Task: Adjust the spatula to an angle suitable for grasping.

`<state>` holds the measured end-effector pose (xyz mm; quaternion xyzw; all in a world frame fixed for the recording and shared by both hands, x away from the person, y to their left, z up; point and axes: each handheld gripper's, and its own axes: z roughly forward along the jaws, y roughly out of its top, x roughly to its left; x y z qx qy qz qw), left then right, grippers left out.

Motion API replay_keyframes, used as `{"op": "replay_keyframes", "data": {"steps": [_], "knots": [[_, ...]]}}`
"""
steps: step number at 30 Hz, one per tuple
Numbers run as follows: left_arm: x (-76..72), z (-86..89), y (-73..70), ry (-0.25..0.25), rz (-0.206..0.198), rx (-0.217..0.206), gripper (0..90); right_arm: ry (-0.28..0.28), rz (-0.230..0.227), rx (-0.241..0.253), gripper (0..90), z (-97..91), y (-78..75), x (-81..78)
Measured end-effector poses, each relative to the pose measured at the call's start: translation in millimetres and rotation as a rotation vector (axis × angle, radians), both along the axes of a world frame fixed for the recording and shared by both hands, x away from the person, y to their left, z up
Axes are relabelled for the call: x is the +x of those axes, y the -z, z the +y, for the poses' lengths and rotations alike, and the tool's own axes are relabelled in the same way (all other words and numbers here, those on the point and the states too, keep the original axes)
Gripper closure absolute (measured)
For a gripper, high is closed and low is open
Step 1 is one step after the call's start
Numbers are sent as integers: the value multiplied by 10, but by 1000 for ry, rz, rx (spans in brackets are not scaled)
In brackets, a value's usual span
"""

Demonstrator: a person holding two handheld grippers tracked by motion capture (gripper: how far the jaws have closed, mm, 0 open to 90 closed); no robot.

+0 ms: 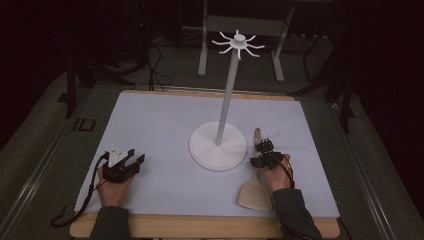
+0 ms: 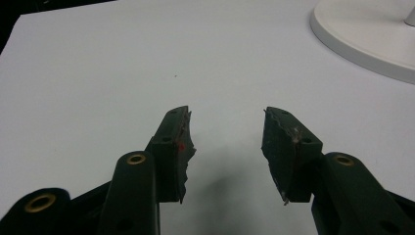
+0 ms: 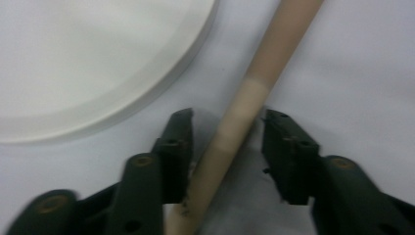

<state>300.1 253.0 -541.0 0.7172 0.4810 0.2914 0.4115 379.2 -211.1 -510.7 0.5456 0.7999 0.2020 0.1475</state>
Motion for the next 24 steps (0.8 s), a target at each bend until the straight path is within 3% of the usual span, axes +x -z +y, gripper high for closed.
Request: {"op": "replay_keyframes", "data": {"steps": [6, 11, 13, 17, 20, 22, 24], "knots": [[-1, 0, 0, 1, 0, -1, 534, 7, 49, 63, 676, -116, -31, 133], [3, 3, 0, 0, 4, -2, 532, -3, 58, 68, 740, -118, -44, 264], [2, 3, 0, 1, 3, -2, 532, -3, 60, 49, 738, -80, -36, 265], [1, 2, 0, 2, 2, -2, 532, -3, 82, 45, 657, -54, -41, 257], [0, 2, 0, 2, 2, -1, 532, -3, 71, -3, 723, -20, -41, 251], [0, 2, 0, 2, 2, 0, 532, 7, 69, 9, 746, -34, -43, 252], [2, 3, 0, 2, 3, -1, 532, 27, 72, 52, 754, -79, -42, 251]]}}
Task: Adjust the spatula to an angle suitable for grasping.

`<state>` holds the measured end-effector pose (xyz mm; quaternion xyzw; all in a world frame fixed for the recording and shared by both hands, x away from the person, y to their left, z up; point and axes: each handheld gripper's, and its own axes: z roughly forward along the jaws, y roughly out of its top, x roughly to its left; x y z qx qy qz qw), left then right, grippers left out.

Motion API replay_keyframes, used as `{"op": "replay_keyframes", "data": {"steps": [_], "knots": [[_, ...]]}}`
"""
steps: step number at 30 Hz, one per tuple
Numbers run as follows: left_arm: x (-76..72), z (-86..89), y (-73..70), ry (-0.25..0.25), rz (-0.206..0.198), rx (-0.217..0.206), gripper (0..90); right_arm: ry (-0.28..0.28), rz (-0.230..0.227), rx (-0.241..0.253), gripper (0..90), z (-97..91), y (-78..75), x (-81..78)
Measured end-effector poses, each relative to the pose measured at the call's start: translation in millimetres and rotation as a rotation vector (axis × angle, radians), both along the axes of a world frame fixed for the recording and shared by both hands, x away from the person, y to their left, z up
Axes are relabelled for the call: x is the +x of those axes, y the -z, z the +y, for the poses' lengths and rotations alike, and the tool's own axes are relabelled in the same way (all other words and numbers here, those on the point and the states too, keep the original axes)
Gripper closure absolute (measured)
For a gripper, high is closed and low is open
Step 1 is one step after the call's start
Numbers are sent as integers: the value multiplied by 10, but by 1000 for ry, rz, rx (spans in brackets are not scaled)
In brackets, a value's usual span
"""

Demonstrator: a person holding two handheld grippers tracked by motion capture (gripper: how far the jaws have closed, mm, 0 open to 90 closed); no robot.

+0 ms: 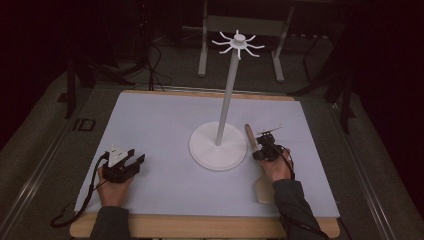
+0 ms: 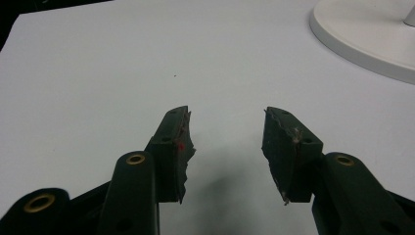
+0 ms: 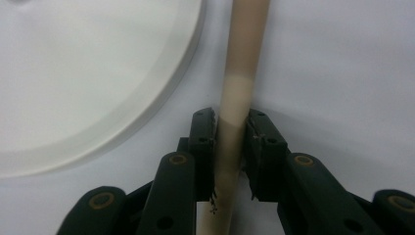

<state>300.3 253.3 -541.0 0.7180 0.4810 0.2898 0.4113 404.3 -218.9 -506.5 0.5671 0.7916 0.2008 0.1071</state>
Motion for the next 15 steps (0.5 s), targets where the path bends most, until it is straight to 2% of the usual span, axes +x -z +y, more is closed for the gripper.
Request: {"op": "replay_keyframes", "data": {"steps": [3, 6, 9, 15], "knots": [[0, -1, 0, -2, 0, -1, 532, 25, -6, 71, 777, -80, 6, -14], [0, -1, 0, -2, 0, 0, 532, 31, -50, 67, 782, -105, -23, -53], [-1, -2, 0, -3, -1, 1, 532, 37, -87, 84, 783, -141, -71, -86], [3, 0, 0, -5, 3, -1, 532, 24, -128, 99, 783, -176, -136, -141]]}}
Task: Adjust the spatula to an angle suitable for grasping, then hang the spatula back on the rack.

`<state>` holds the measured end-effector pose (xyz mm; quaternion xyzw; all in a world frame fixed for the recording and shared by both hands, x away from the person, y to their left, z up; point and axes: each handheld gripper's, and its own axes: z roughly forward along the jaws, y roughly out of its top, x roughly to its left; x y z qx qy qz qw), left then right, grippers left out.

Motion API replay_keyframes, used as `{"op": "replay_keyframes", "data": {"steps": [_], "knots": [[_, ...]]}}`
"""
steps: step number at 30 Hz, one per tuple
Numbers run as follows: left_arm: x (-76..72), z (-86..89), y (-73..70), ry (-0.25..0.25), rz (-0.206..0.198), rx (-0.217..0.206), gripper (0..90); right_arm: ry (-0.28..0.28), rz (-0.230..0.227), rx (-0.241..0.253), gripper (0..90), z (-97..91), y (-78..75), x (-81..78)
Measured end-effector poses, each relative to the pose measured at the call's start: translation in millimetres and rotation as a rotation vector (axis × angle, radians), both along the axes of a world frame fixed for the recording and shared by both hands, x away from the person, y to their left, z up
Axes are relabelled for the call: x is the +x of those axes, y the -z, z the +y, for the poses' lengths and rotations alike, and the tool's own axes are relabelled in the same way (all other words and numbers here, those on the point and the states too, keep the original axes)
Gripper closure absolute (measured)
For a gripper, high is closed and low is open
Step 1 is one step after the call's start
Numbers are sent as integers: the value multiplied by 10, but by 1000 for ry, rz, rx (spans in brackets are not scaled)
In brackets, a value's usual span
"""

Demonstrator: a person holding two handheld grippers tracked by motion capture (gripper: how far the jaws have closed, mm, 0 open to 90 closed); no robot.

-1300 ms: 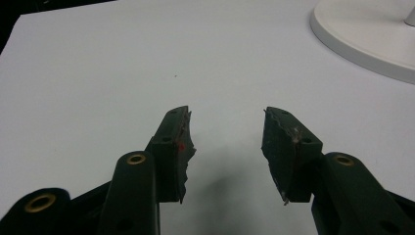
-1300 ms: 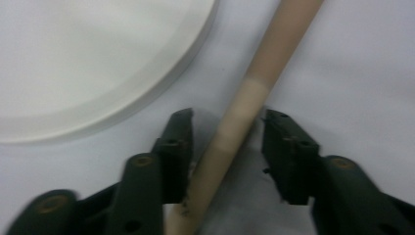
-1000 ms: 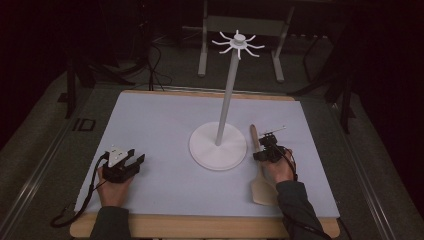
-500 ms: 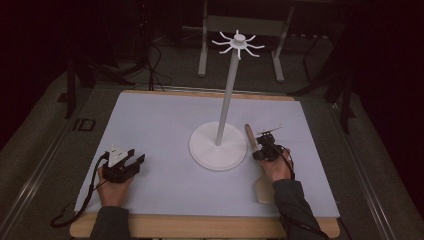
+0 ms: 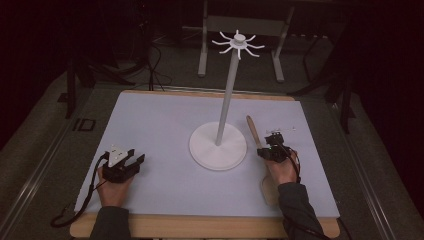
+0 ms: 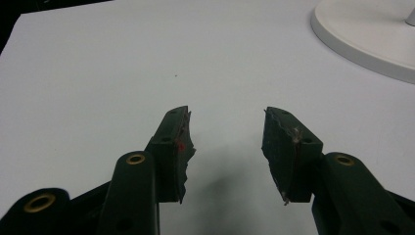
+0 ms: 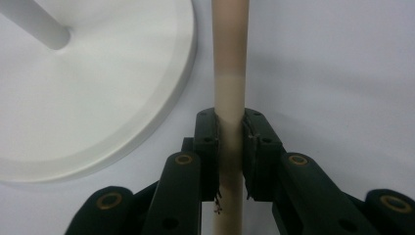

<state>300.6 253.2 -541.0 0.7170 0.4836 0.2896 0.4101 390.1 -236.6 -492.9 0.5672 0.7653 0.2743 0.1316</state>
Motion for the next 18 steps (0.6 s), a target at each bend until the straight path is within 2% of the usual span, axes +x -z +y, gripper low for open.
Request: {"op": "replay_keyframes", "data": {"steps": [7, 18], "knots": [[14, 7, 1, -3, 13, -5, 535, -11, -36, 9, 783, -10, -40, -70], [6, 3, 0, -4, 5, -2, 533, -26, -78, 49, 783, -72, -121, -141]]}}
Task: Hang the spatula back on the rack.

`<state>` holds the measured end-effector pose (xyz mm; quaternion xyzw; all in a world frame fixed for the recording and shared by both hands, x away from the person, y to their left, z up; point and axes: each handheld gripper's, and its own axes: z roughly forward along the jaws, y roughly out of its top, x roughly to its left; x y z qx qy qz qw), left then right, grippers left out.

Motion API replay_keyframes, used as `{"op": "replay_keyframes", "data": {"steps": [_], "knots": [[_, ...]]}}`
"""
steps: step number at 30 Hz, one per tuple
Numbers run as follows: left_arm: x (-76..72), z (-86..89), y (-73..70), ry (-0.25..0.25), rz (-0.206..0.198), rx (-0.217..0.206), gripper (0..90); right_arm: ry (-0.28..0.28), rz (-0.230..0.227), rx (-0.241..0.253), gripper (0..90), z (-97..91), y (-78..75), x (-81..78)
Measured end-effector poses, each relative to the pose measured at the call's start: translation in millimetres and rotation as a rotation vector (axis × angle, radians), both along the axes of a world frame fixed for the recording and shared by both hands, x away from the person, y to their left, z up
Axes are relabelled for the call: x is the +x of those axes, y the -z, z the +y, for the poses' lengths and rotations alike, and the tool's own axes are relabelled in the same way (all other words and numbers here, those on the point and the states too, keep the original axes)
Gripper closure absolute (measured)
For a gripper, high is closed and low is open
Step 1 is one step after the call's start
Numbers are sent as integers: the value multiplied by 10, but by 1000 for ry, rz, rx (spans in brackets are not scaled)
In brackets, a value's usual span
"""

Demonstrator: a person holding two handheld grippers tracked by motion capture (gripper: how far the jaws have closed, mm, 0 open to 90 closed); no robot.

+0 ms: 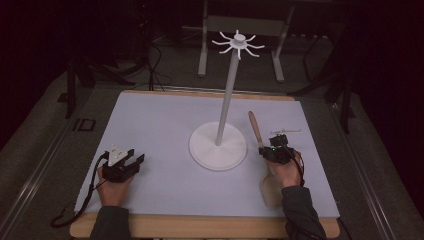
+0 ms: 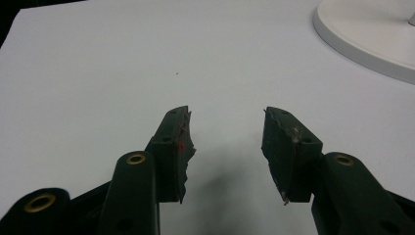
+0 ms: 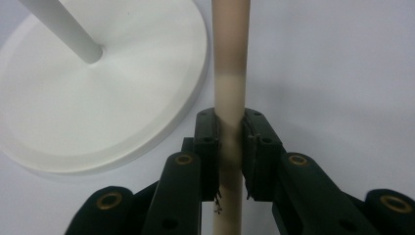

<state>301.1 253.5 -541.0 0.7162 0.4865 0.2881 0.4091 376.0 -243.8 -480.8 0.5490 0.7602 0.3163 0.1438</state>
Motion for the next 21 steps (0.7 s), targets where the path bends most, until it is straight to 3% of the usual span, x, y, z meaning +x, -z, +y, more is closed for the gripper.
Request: {"op": "replay_keyframes", "data": {"steps": [5, 21], "knots": [[-5, -1, 0, -4, -6, 1, 532, -16, -5, 33, 783, -30, -52, -38], [-7, -1, -1, -4, -7, 2, 527, -45, -97, 74, 784, -111, -340, -236]]}}
